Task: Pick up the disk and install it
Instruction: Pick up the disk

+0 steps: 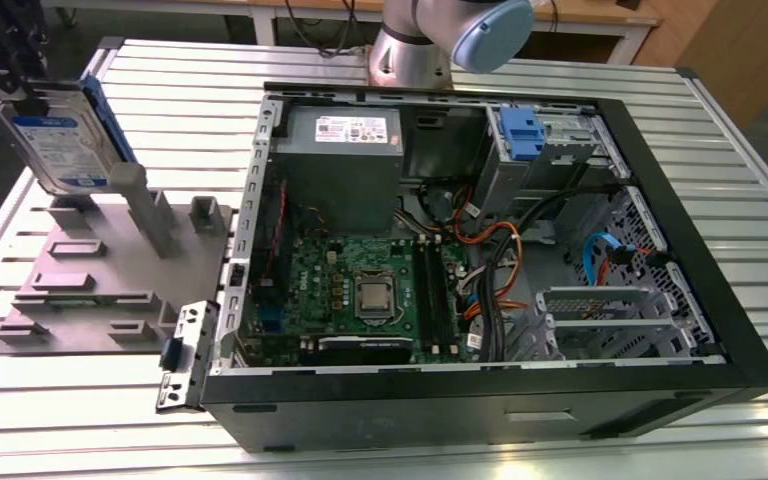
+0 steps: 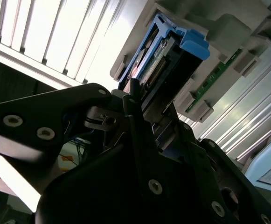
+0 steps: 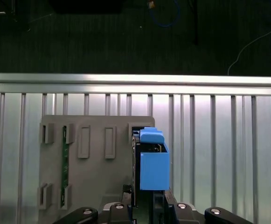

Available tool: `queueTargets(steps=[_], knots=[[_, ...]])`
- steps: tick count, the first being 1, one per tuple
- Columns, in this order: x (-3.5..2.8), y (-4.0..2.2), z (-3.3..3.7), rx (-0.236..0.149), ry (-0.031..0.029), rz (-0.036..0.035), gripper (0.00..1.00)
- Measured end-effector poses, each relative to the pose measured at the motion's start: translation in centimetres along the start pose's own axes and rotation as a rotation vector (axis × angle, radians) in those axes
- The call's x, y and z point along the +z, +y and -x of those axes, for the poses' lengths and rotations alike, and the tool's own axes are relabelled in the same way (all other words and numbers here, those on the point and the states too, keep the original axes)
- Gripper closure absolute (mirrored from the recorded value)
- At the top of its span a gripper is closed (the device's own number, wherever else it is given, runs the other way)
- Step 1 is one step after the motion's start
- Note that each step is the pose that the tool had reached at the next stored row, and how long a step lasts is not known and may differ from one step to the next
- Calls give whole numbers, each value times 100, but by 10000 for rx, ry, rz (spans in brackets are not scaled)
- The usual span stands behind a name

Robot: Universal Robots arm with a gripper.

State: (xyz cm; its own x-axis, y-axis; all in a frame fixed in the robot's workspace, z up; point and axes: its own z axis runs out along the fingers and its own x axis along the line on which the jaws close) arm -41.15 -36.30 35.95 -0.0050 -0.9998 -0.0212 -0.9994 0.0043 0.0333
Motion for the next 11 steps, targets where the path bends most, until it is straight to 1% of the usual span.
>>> queueTargets(steps=[8, 11], knots=[[-149, 5, 3, 0, 0, -1, 65], [-192, 6, 4, 0, 0, 0, 65]])
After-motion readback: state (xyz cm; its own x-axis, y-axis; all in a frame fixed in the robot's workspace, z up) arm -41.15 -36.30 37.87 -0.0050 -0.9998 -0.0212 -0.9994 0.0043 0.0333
